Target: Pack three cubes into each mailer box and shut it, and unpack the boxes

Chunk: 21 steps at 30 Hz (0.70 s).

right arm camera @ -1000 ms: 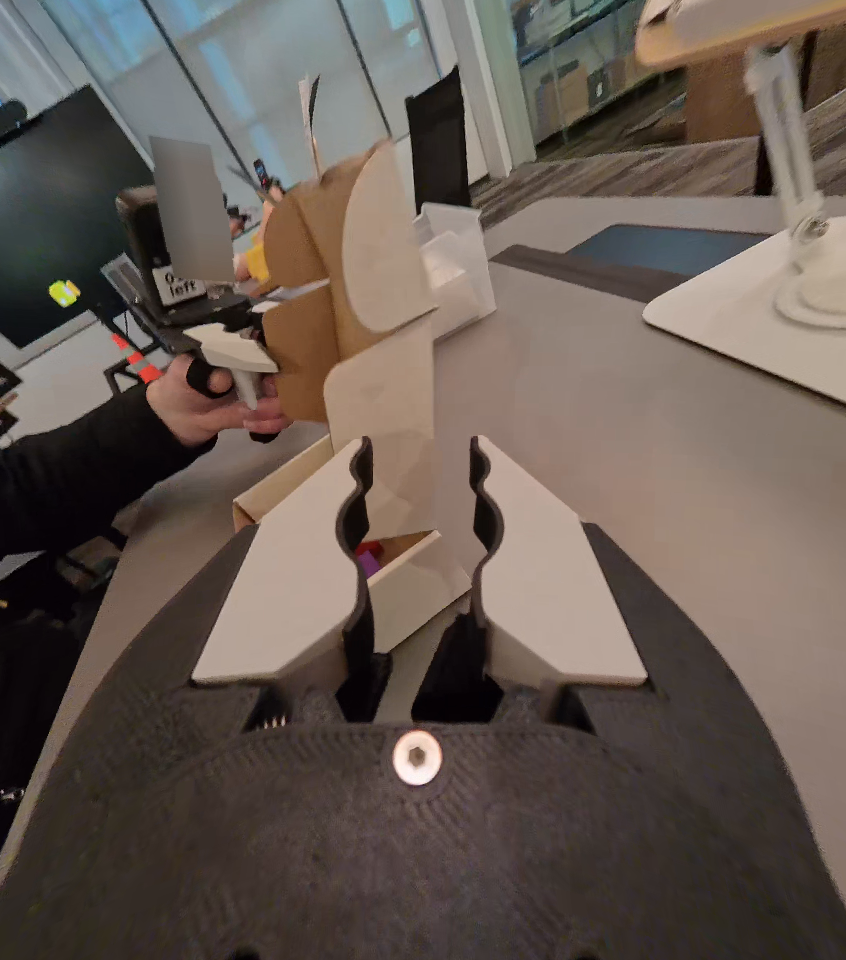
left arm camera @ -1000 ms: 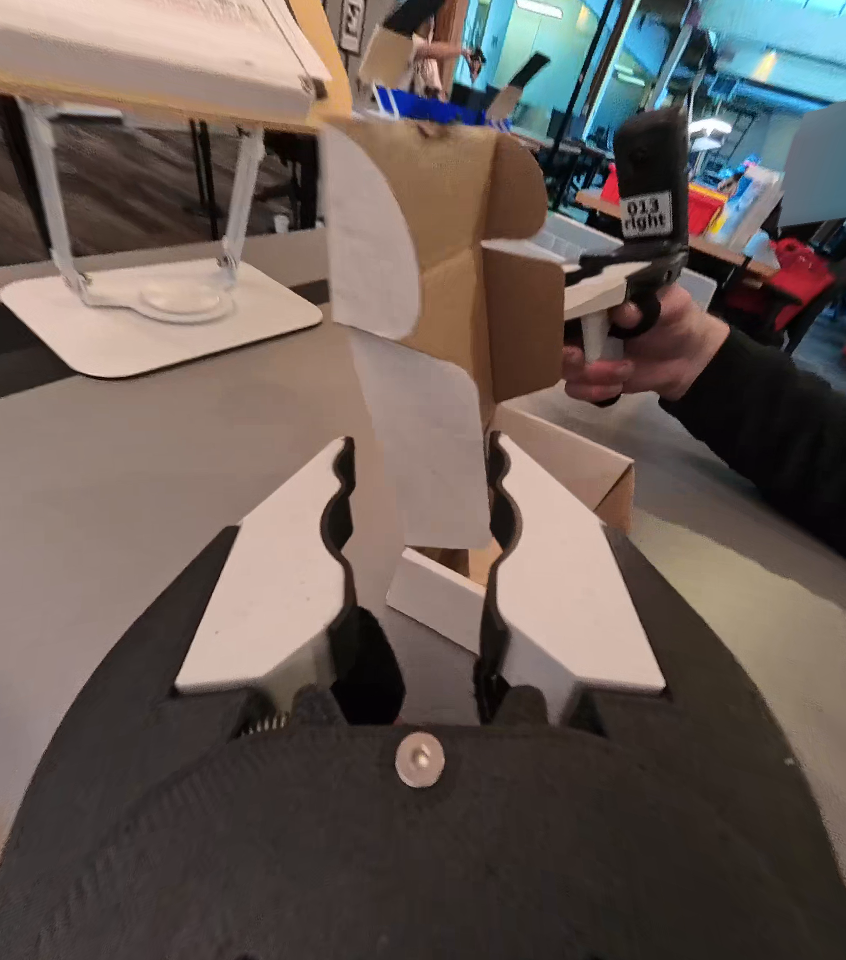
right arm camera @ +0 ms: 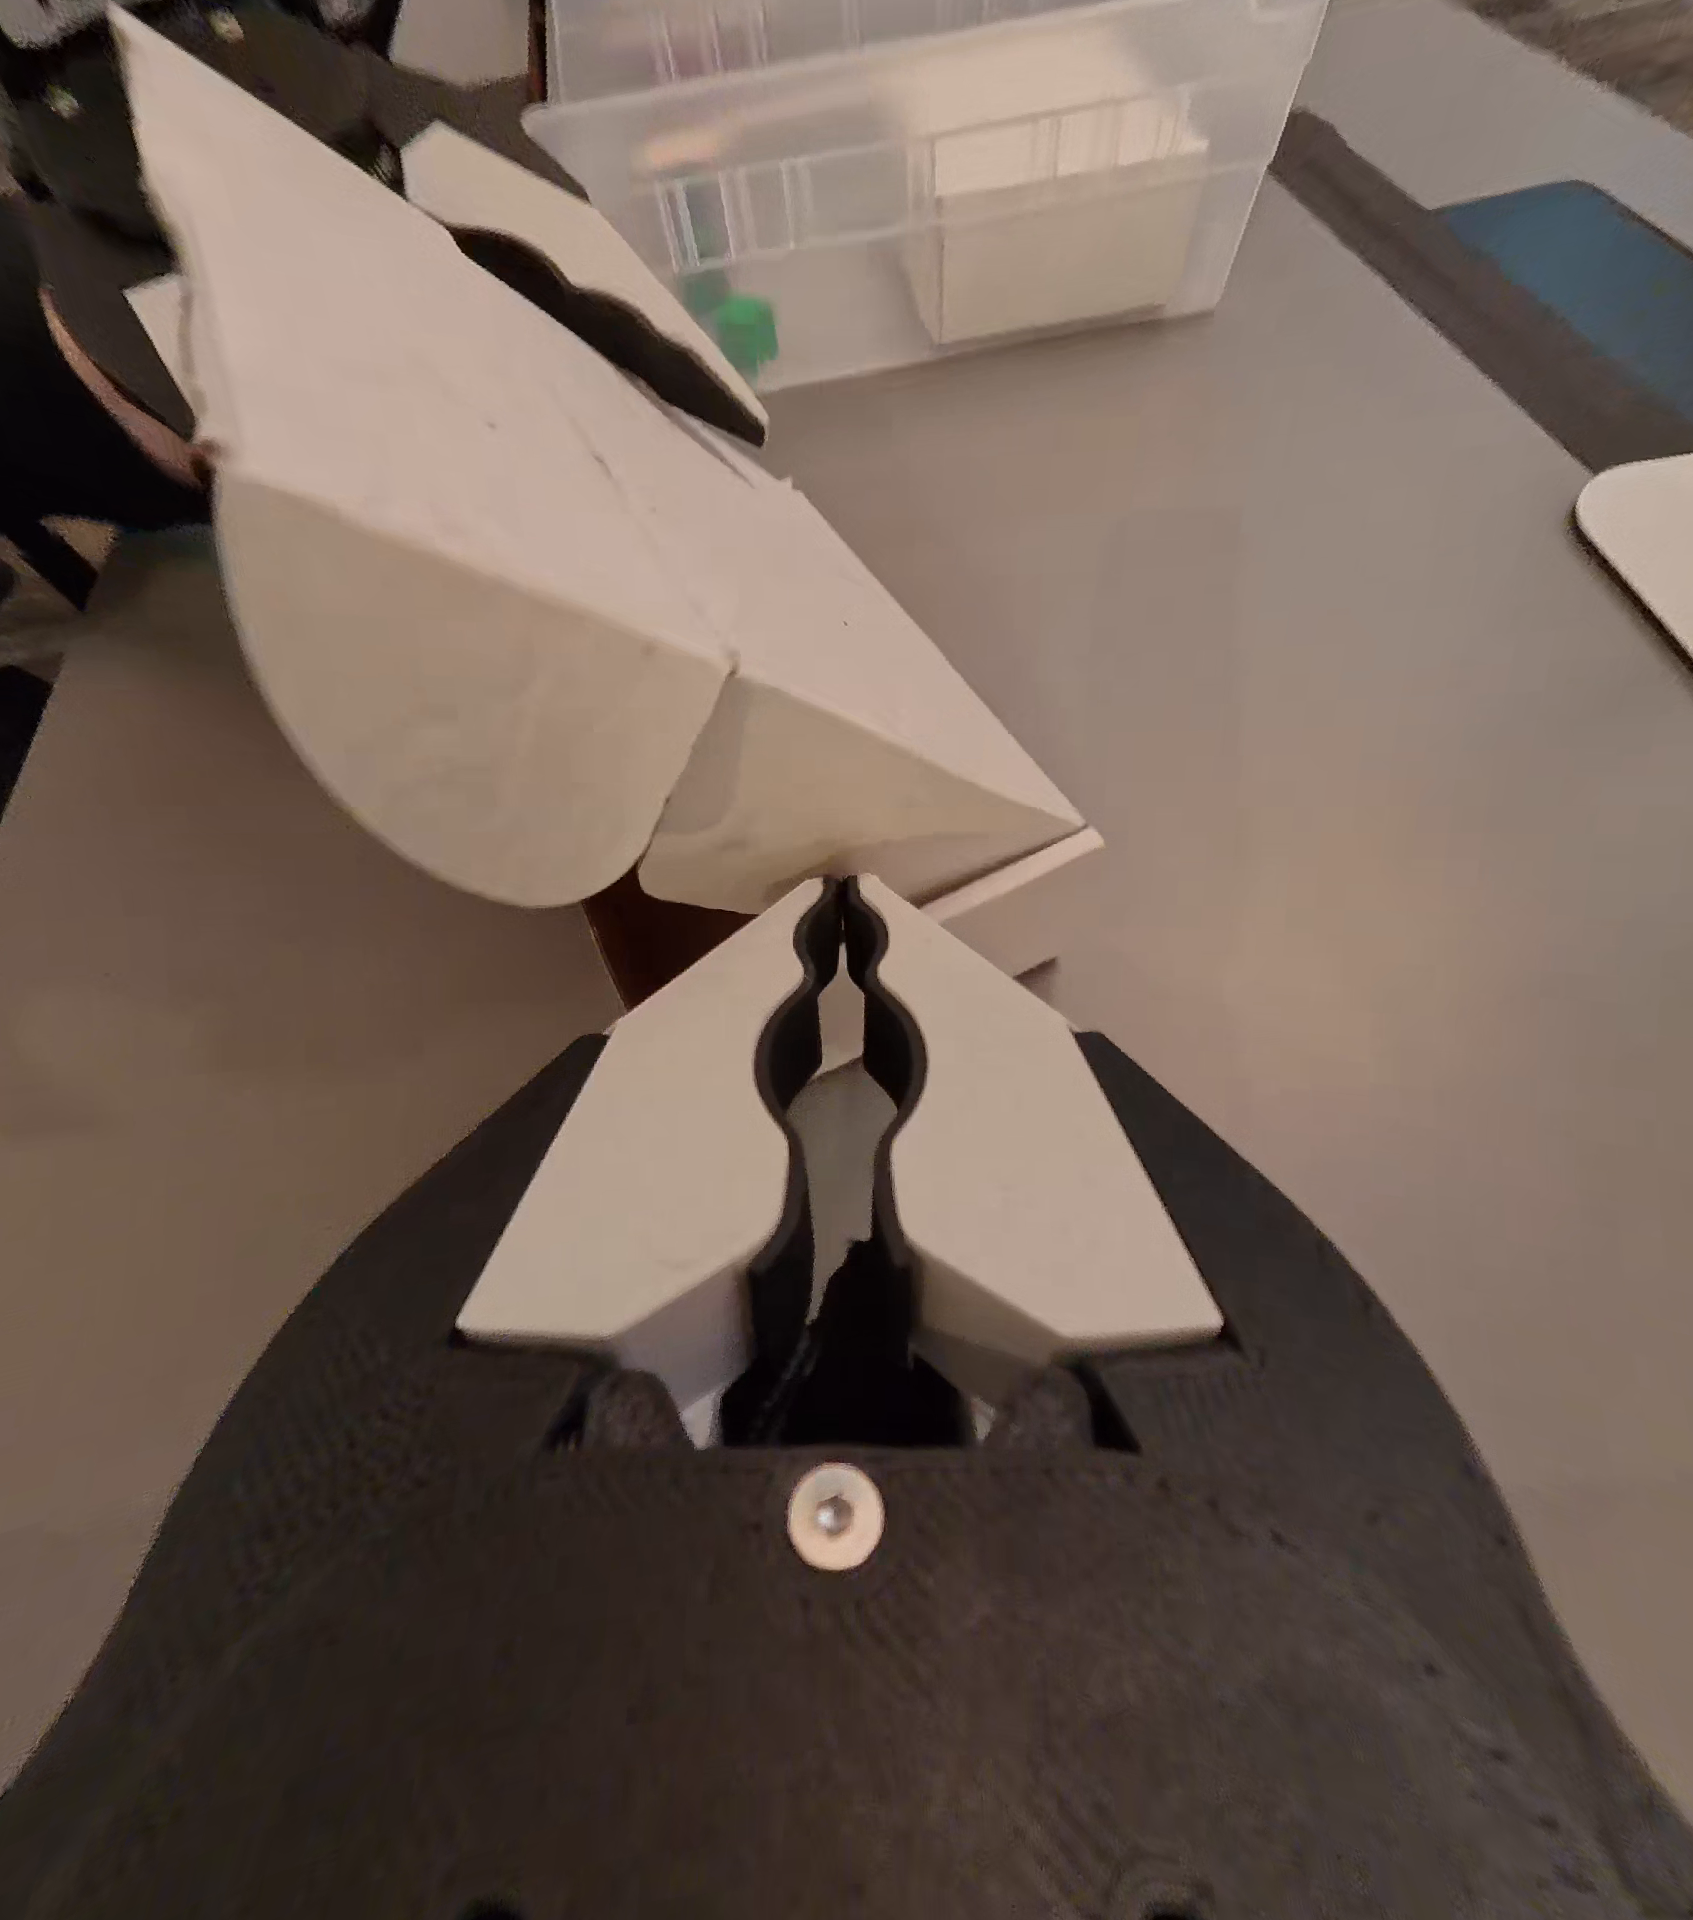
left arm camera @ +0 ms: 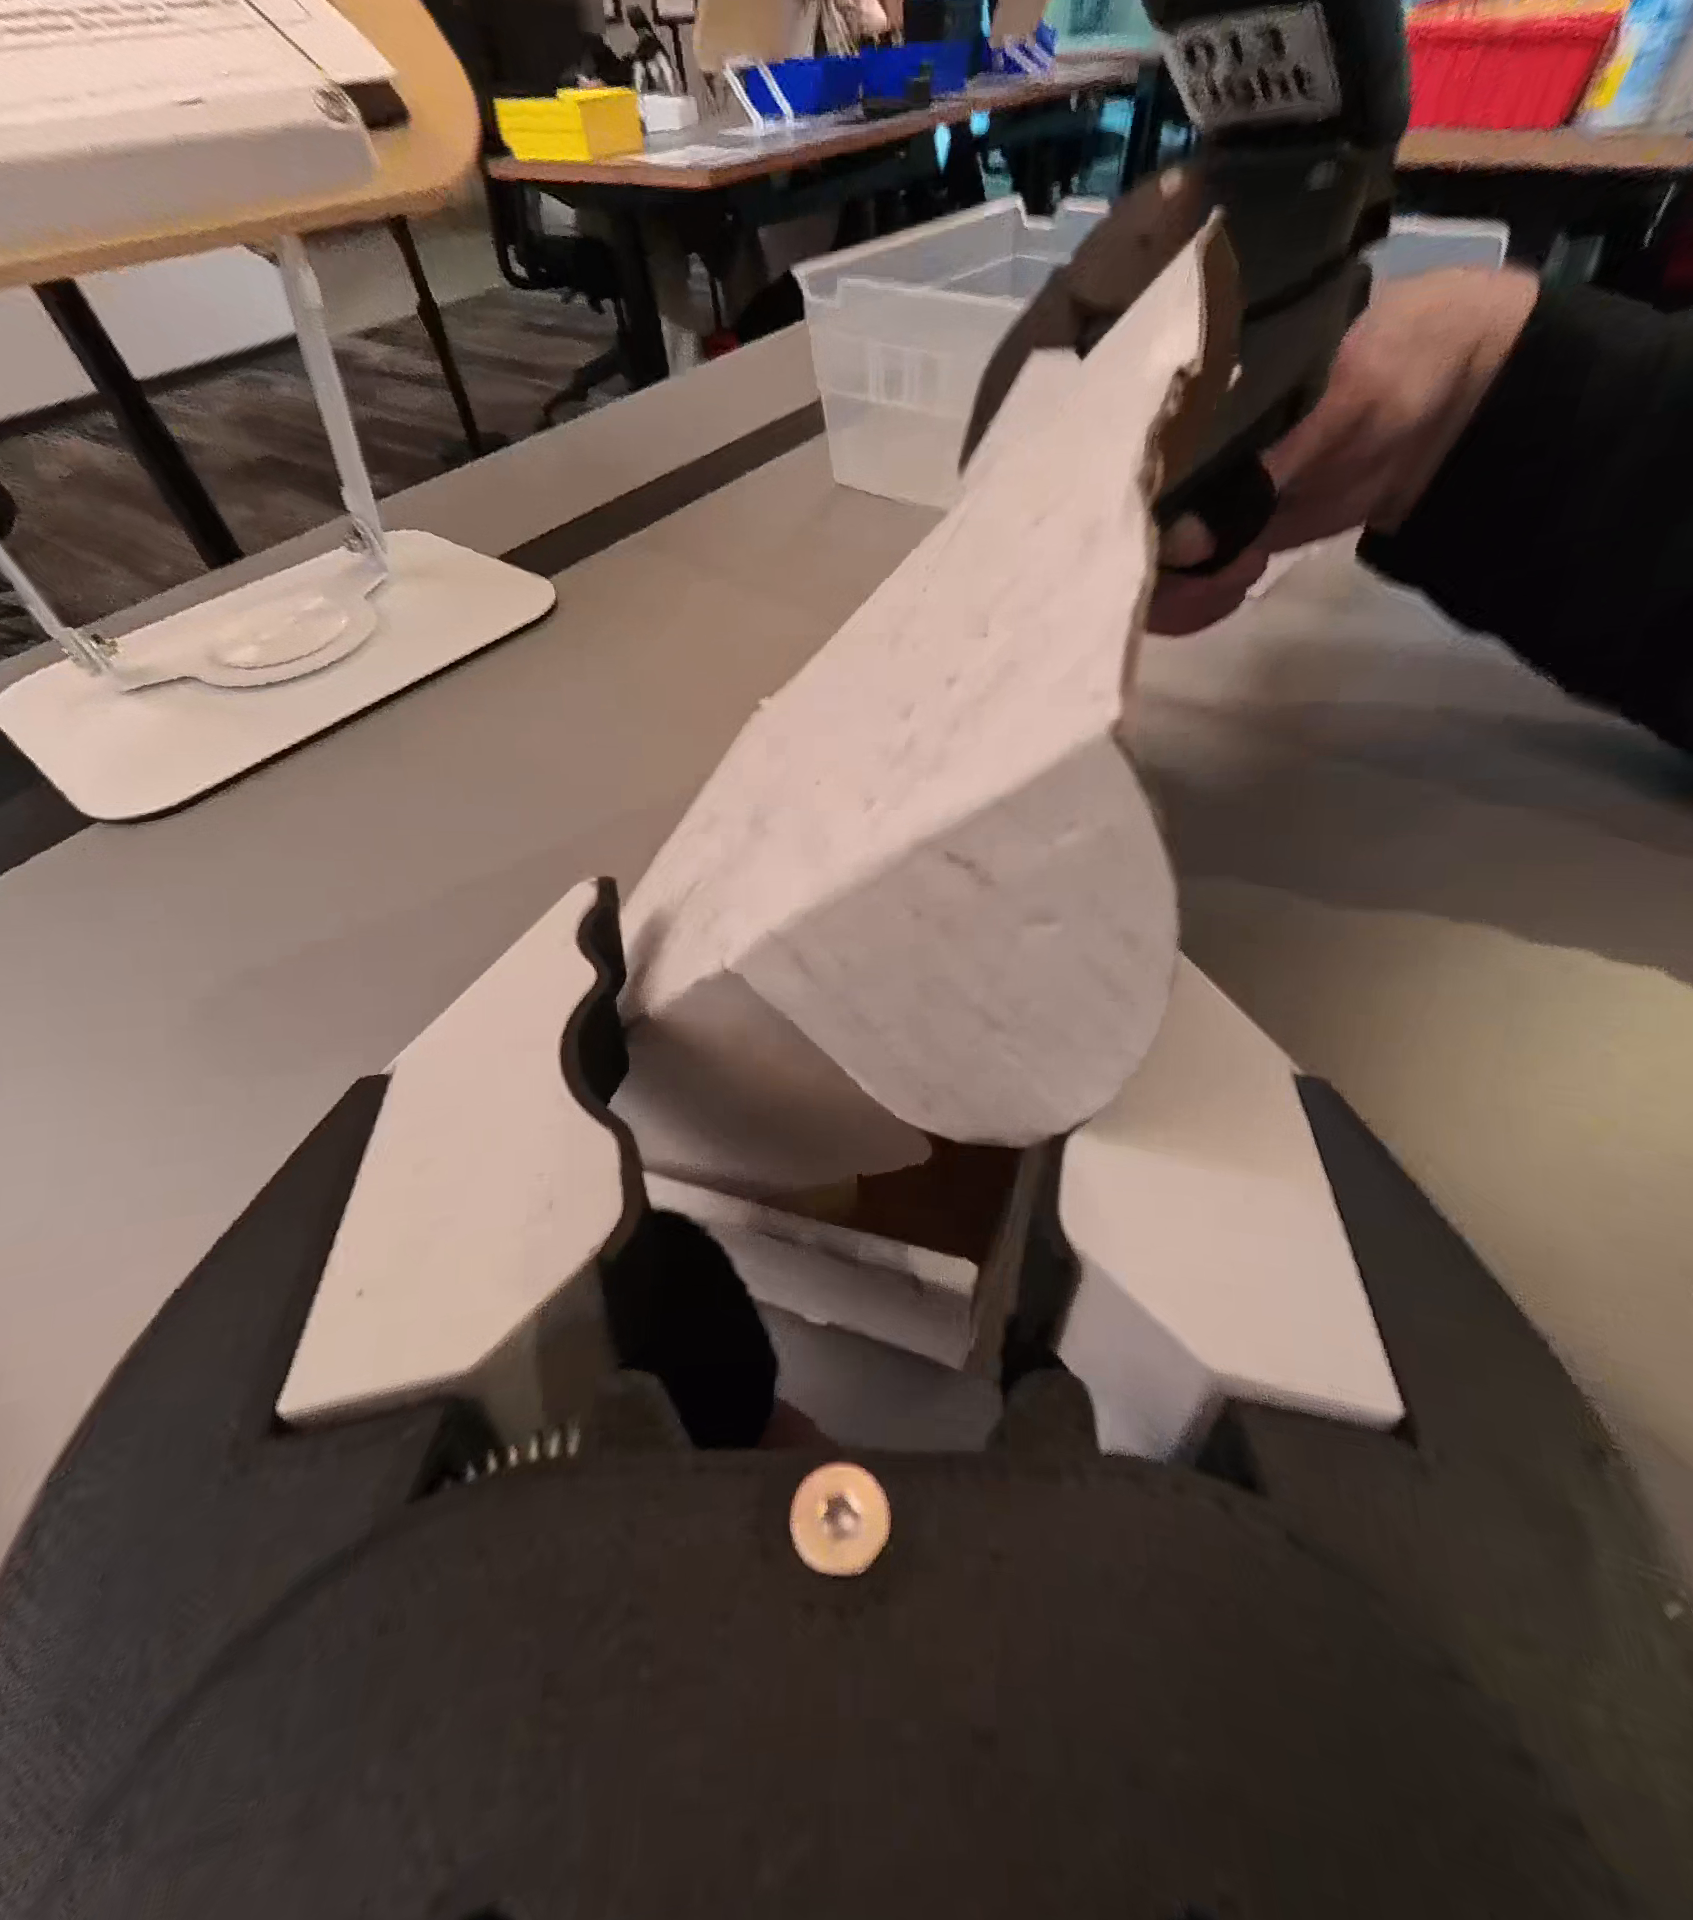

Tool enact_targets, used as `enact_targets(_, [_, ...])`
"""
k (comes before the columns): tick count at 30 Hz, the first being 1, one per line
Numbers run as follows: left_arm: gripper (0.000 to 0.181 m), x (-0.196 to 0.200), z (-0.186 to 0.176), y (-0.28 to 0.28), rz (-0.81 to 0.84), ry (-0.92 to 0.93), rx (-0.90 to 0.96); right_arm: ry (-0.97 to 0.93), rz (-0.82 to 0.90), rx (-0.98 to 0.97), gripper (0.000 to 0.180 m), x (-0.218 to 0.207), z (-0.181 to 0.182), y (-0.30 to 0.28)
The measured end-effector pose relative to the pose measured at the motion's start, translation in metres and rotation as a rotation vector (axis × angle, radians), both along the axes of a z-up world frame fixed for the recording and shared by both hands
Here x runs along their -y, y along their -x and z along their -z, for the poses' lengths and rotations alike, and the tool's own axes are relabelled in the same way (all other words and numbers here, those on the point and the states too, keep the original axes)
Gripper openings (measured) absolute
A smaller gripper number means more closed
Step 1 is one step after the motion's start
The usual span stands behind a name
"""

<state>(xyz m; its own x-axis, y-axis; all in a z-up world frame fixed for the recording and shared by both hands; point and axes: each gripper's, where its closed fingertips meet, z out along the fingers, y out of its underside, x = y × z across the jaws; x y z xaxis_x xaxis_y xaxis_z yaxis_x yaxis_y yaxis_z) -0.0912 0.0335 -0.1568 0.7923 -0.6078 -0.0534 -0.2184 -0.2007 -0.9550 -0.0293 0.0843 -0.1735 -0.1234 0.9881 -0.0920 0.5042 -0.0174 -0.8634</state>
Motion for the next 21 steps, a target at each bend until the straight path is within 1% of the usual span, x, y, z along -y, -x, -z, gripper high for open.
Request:
enact_targets(4, [0.095, 0.011, 0.017, -0.005, 0.045, 0.009, -0.107, -0.04, -0.039, 0.098, 0.0, 0.01, 0.013, -0.003])
enact_targets(6, [0.093, 0.014, 0.026, -0.002, 0.049, -0.03, -0.227, -0.031, -0.064, 0.118, 0.0, 0.016, 0.012, -0.007])
enact_targets(7, [0.095, 0.017, 0.031, -0.002, 0.062, -0.028, -0.272, -0.025, -0.075, 0.136, 0.003, 0.019, 0.012, -0.01])
enact_targets(8, [0.097, 0.018, 0.035, -0.002, 0.07, -0.025, -0.292, -0.032, -0.07, 0.159, 0.011, 0.018, 0.012, -0.014])
enact_targets(10, [0.098, 0.02, 0.035, -0.002, 0.08, -0.034, -0.312, -0.039, -0.05, 0.208, 0.016, 0.016, 0.012, -0.025])
enact_targets(13, [0.098, 0.022, 0.038, -0.001, 0.108, -0.048, -0.377, -0.087, 0.014, 0.249, 0.028, 0.01, 0.001, -0.041])
enact_targets(16, [0.097, 0.024, 0.042, 0.003, 0.152, -0.086, -0.48, -0.197, 0.101, 0.181, 0.022, -0.001, -0.026, -0.045])
enact_targets(19, [0.093, 0.023, 0.044, 0.006, 0.177, -0.115, -0.562, -0.186, 0.16, 0.009, 0.011, -0.007, -0.058, -0.026])
enact_targets(21, [0.093, 0.023, 0.048, 0.007, 0.189, -0.129, -0.614, -0.184, 0.125, 0.0, 0.006, 0.0, -0.054, -0.01])
